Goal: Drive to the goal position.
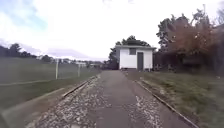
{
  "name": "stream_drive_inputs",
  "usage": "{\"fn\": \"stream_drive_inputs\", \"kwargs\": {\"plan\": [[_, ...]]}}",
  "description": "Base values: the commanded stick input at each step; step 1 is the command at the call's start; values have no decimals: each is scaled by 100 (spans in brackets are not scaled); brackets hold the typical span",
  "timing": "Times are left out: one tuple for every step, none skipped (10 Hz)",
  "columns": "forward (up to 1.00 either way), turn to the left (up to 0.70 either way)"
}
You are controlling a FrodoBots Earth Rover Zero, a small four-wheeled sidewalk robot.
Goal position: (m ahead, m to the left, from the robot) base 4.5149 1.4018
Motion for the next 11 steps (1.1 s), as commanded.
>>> {"fn": "stream_drive_inputs", "kwargs": {"plan": [[60,-14],[60,-14],[60,1],[60,1],[60,1],[60,1],[60,1],[60,1],[60,1],[60,1],[60,1]]}}
